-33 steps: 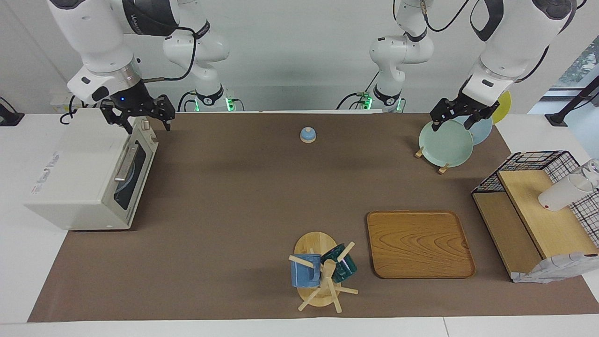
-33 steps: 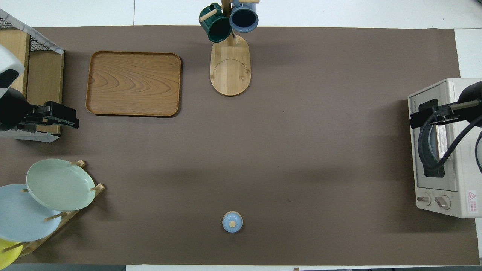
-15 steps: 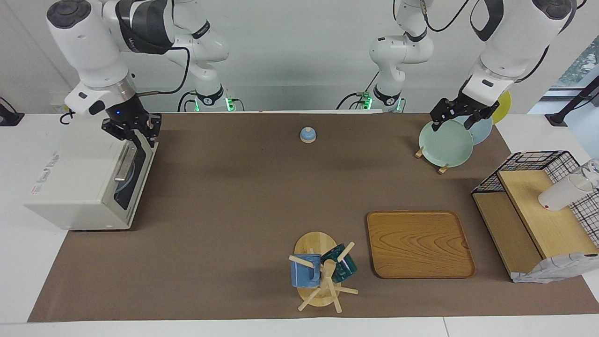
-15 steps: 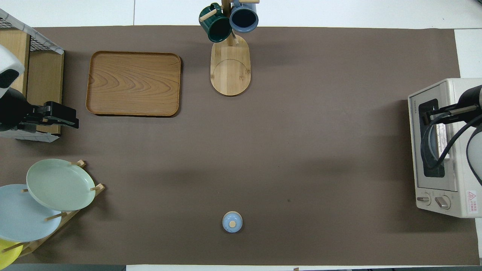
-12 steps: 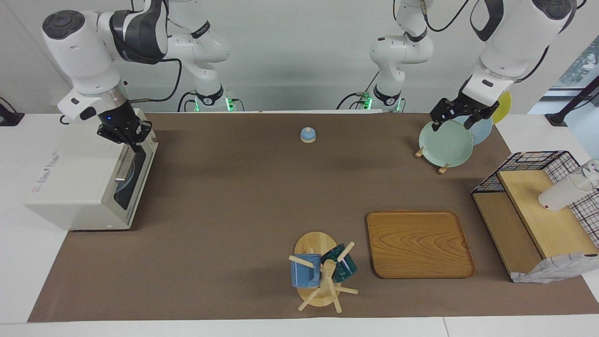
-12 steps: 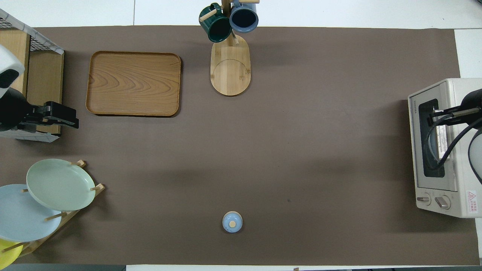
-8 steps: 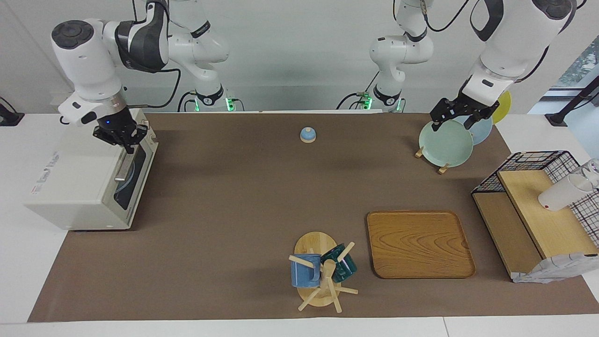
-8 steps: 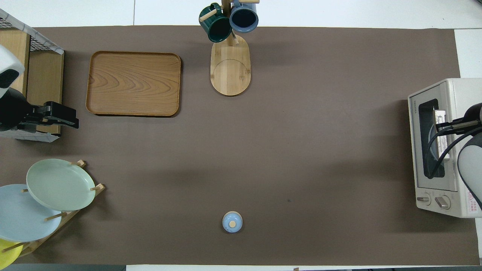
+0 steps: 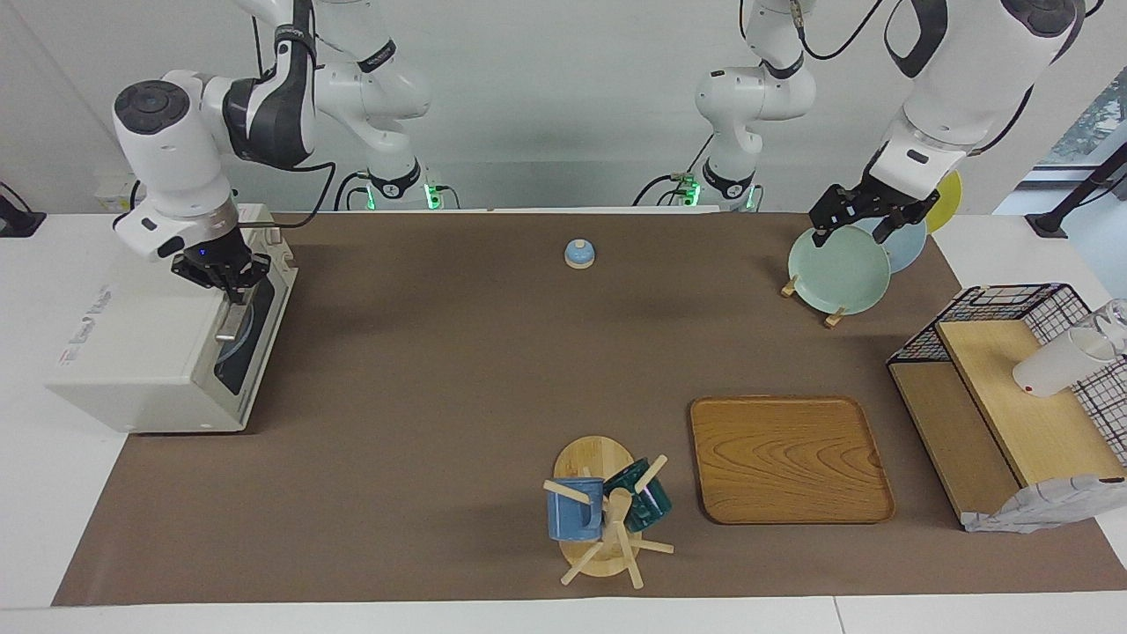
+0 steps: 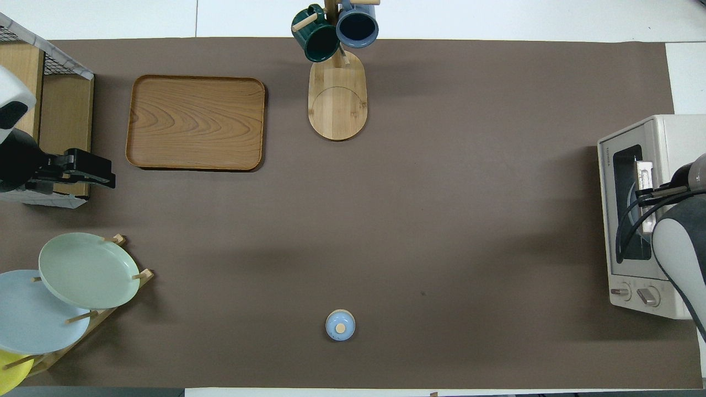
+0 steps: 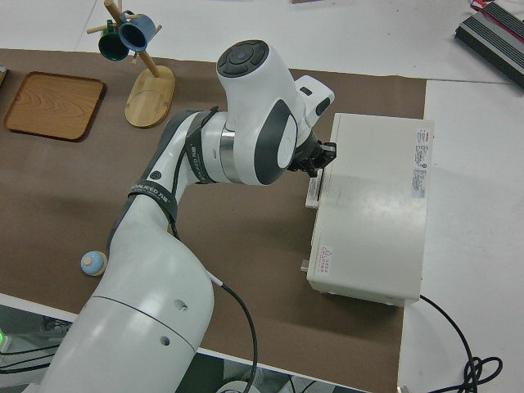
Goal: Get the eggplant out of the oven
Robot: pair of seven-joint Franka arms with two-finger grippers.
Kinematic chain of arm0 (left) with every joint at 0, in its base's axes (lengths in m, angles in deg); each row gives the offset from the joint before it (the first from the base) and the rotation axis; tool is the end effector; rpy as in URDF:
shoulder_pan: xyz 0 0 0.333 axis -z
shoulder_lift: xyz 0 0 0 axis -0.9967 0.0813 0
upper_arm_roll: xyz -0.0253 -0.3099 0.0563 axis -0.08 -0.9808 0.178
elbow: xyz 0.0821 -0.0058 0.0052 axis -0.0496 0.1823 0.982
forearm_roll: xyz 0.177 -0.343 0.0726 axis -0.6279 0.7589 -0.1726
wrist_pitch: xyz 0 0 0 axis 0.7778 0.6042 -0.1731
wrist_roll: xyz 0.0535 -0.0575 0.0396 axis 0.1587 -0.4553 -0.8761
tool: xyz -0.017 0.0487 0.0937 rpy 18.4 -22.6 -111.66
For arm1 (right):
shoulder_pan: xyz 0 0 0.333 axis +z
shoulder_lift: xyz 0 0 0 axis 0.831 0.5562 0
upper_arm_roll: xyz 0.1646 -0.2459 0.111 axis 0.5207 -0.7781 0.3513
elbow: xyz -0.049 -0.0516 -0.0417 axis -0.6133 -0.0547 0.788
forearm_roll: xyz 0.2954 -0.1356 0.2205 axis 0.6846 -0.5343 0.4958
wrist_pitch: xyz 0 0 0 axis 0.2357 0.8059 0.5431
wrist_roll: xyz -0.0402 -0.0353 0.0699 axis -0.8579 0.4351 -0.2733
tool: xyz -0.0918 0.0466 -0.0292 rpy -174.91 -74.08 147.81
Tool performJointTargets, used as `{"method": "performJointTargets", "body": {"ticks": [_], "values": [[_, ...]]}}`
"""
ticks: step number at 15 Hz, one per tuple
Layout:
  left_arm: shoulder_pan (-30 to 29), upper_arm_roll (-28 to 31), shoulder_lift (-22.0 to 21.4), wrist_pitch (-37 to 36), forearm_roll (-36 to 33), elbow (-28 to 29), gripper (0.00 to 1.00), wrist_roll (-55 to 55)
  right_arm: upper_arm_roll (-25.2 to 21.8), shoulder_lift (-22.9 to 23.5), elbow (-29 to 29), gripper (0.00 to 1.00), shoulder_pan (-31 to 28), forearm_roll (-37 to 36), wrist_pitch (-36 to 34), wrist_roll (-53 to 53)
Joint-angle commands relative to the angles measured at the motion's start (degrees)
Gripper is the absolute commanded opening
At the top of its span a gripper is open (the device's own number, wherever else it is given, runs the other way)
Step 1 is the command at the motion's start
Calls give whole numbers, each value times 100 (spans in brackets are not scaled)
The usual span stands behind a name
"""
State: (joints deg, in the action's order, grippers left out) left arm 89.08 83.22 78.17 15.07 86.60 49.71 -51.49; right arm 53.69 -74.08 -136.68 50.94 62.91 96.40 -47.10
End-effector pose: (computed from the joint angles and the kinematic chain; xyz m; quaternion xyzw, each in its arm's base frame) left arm 0.5365 -0.0691 0.6100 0.9993 -0.0011 -0.0344 0.0149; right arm 0.5229 -0.0970 0.4742 0.9924 0.0666 -0.0145 0.1023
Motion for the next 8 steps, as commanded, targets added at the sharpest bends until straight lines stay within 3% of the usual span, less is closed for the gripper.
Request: {"method": "performJointTargets", "body": {"ticks": [1, 8], "values": [[-49, -51, 0, -52, -111, -36, 100, -4, 55, -10, -177, 0, -71, -126, 259, 108], [-57, -42, 0, -52, -111, -36, 100, -4, 81, 192, -213, 0, 252, -56, 470, 652]]}}
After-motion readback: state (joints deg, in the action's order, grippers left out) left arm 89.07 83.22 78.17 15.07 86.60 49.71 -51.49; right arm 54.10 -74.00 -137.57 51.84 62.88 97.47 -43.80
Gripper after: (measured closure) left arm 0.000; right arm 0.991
